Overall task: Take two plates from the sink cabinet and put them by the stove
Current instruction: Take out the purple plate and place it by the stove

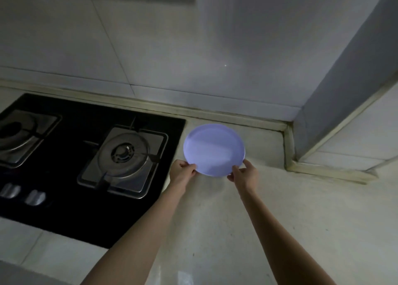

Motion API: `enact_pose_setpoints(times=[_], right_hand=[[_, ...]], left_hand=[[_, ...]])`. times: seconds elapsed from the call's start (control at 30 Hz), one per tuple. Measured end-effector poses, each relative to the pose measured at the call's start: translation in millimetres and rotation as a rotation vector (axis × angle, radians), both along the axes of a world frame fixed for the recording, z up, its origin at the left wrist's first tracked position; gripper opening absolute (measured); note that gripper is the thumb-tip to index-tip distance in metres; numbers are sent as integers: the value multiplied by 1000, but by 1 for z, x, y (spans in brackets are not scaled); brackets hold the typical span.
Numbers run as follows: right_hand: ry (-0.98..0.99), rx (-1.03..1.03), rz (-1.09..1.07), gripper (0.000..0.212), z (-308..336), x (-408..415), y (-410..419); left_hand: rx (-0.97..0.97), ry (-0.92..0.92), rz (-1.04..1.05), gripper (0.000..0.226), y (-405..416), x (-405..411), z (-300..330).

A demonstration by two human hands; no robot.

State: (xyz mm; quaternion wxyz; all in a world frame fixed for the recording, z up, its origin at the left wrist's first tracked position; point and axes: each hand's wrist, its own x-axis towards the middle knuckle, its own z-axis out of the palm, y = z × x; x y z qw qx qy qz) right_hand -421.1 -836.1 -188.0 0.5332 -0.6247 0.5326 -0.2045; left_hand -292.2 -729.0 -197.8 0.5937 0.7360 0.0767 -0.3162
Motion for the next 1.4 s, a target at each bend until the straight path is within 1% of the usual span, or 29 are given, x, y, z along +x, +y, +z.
enact_pose_setpoints(times=[0.1, 0.3, 0.4, 0.47, 0.6, 0.67, 0.7, 0.77, 0.83, 0.9, 0.93, 1.0, 1.07, 1.13, 1.23, 1.3, 1.4], right_hand=[[-37, 1, -5, 41, -6, 9, -4], [-27, 23, -24, 46, -12, 25, -9], [-36, 28, -10, 47, -17, 30, -12], [-13, 22, -1, 45, -21, 31, -12], [52, -35, 22, 39, -22, 28, -13], [74, -37, 23, 39, -22, 28, -13], [75, -19, 22, 41, -20, 28, -14], [57, 57, 8, 45, -16, 25, -14], [71, 96, 3, 43, -7, 19, -13], [79, 71, 12, 37, 7, 10, -11], [66, 47, 17, 34, 17, 4, -9], [-7, -2, 21, 32, 40, -11, -7], [-112, -49, 29, 30, 67, -33, -4], [-230, -68, 27, 27, 92, -53, -3], [-410, -66, -40, 24, 128, -95, 7], [-495, -73, -85, 23, 146, -127, 17], [-572, -83, -150, 23, 162, -173, 36]], left_hand=[[56, -22, -41, 25, -5, 12, -9], [133, -47, -59, 22, -13, 29, -15], [200, -86, -103, 15, -15, 30, -12], [247, -111, -156, 11, -14, 30, -11], [275, -133, -199, 14, -13, 28, -12], [271, -122, -205, 16, -13, 28, -11], [267, -110, -209, 16, -12, 28, -9], [270, -94, -210, 6, -11, 29, -2], [267, -105, -214, 10, -8, 30, 10], [189, -93, -217, 5, -4, 31, 29], [116, -69, -205, 7, -1, 29, 41], [-83, 7, -152, 11, 5, 24, 68], [-237, 1, -170, 16, 15, 12, 96], [-331, -62, -227, 17, 26, 4, 119], [-445, -129, -281, 21, 45, -14, 145], [-517, -138, -288, 23, 55, -26, 157], [-588, -128, -278, 24, 68, -47, 168]])
